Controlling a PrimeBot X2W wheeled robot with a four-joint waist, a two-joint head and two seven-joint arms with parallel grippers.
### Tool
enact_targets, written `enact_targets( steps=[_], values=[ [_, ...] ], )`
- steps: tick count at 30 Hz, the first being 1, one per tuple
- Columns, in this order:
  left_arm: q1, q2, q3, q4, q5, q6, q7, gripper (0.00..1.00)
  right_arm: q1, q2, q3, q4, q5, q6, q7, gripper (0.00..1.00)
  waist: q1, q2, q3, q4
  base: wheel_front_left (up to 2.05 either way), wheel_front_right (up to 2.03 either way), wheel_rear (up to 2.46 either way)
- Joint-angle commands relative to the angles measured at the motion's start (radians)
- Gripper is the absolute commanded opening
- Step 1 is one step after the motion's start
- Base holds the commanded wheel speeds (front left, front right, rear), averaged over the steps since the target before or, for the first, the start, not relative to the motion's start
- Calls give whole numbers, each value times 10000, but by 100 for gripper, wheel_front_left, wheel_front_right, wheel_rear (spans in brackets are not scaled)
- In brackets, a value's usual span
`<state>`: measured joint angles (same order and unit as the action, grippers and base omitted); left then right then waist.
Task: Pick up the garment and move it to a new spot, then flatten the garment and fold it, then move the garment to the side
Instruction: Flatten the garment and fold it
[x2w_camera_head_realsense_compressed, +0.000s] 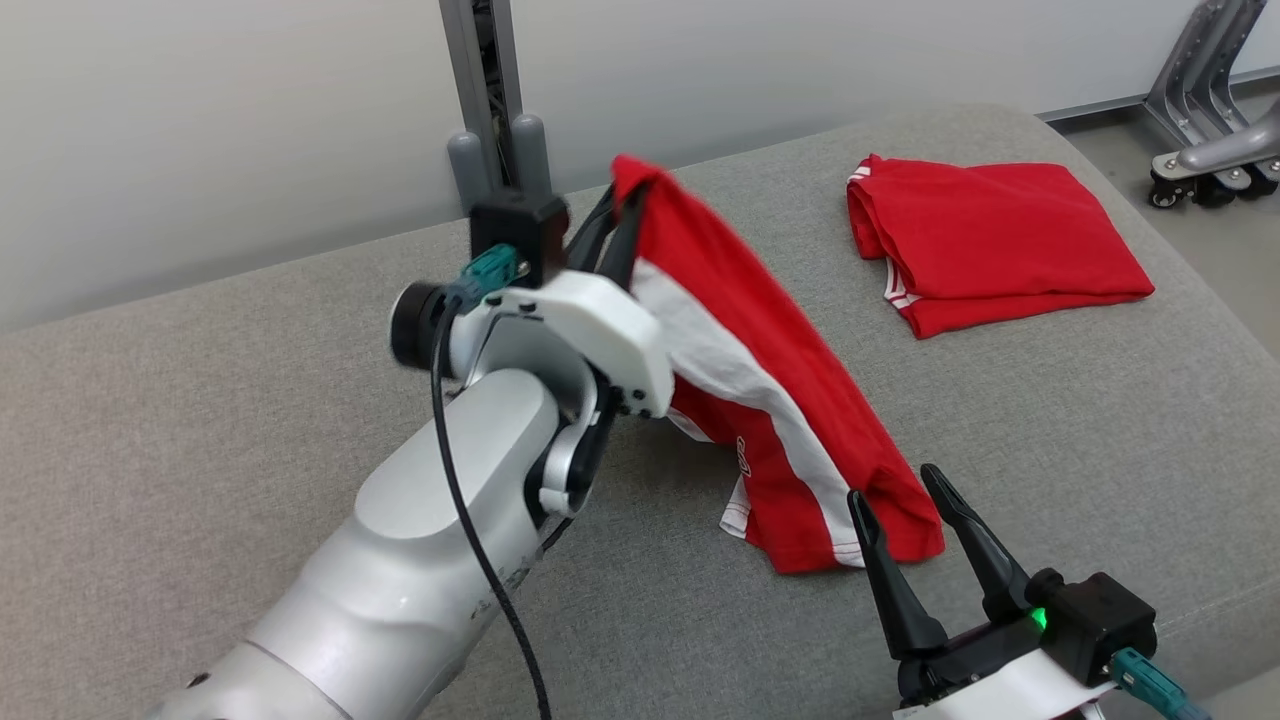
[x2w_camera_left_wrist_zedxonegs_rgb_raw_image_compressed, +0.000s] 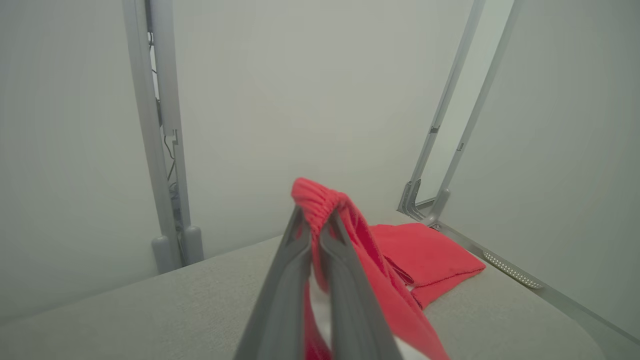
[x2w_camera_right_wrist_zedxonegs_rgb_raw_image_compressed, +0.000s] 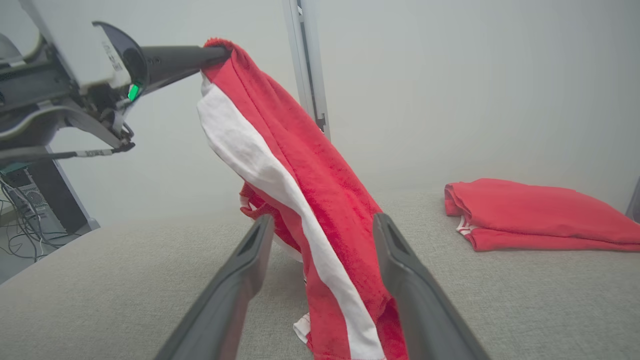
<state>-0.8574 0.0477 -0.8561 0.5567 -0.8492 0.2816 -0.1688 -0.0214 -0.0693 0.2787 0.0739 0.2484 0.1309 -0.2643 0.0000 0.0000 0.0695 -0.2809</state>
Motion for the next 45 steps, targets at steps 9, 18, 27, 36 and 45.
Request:
enact_targets(
  steps=[9,18,27,36,45],
  values=[
    [955,167,1346,3476,-1203,-289,-802,0,-98,63,51,-84,75,-3,-7,100,0,0,310,278,0,0,0],
    [2120,1033,3054,4197,-1238,-645,-964,0,64,104,-75,-111,49,-3,-6,100,0,0,305,749,0,0,0],
    [3592,1503,4378,3072,414,-625,-967,100,35,74,46,-64,48,-3,-7,100,0,0,316,1076,0,0,0],
    [5185,1809,5436,925,2742,-665,-962,100,233,-38,19,-30,24,-3,-7,100,0,0,104,1328,0,0,0],
    [7024,1552,6195,-1483,4166,-772,-962,100,538,-148,129,132,127,-3,-7,100,0,0,-315,1708,0,0,0]
  ],
)
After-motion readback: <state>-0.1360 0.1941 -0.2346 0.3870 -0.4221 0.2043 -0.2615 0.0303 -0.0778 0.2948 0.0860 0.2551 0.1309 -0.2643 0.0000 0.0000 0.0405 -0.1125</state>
